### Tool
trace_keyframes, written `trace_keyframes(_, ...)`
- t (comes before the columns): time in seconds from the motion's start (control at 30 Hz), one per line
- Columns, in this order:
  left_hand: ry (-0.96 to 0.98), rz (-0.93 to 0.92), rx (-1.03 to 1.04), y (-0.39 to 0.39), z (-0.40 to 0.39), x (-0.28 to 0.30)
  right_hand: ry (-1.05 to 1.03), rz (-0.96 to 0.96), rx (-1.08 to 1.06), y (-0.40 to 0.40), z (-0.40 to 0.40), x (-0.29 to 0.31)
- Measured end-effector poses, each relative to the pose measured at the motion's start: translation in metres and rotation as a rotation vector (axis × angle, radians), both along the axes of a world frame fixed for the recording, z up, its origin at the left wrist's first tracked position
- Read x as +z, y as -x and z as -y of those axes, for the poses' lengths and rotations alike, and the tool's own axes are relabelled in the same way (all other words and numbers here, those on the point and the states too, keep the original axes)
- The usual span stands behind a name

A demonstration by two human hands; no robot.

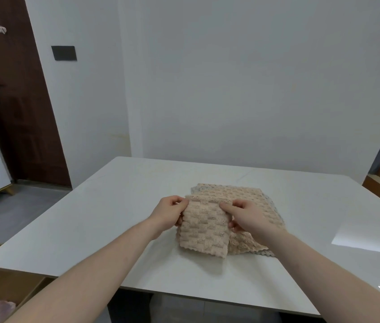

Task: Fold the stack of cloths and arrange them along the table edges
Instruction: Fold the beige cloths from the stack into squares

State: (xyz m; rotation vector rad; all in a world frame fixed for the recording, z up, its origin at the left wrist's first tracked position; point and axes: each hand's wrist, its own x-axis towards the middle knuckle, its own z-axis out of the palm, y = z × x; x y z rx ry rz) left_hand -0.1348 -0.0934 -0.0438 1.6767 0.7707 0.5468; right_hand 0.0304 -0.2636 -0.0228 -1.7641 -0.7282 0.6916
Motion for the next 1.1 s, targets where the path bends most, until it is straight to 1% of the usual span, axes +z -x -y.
trace_keyframes(0.1, 0.013, 0.003, -0.014, 0.001, 0.001, 0.007, 0.019, -0.025, 0.003, -0.003, 0.003, 0.006)
trace_keyframes(0.23, -0.021, -0.103, -0.05, 0.0, 0.003, 0.0, 0.087, 0.03, 0.033, -0.005, 0.007, 0.001)
trace_keyframes(0.3, 0.011, -0.123, -0.081, -0.001, 0.009, -0.008, 0.09, 0.035, 0.025, -0.002, 0.008, -0.007)
trace_keyframes(0.4, 0.072, -0.065, -0.068, -0.003, 0.015, -0.015, 0.035, 0.086, 0.009, 0.002, 0.009, -0.014)
trace_keyframes(0.47, 0.064, -0.017, -0.044, -0.002, 0.015, -0.018, -0.013, 0.114, 0.008, 0.006, 0.013, -0.016)
trace_keyframes(0.6, -0.1, 0.038, -0.054, 0.015, 0.022, -0.022, -0.032, 0.263, 0.086, 0.008, 0.033, -0.024)
trace_keyframes(0.73, -0.282, 0.032, -0.162, 0.038, 0.036, -0.036, -0.067, 0.38, 0.162, 0.01, 0.054, -0.039)
trace_keyframes(0.9, -0.595, -0.026, -0.267, 0.051, 0.046, -0.058, -0.065, 0.568, 0.187, 0.015, 0.066, -0.064)
trace_keyframes(1.03, -0.724, -0.132, -0.315, 0.059, 0.05, -0.069, -0.049, 0.708, 0.26, 0.019, 0.073, -0.079)
trace_keyframes(1.1, -0.738, -0.137, -0.313, 0.061, 0.051, -0.073, -0.043, 0.705, 0.244, 0.021, 0.074, -0.086)
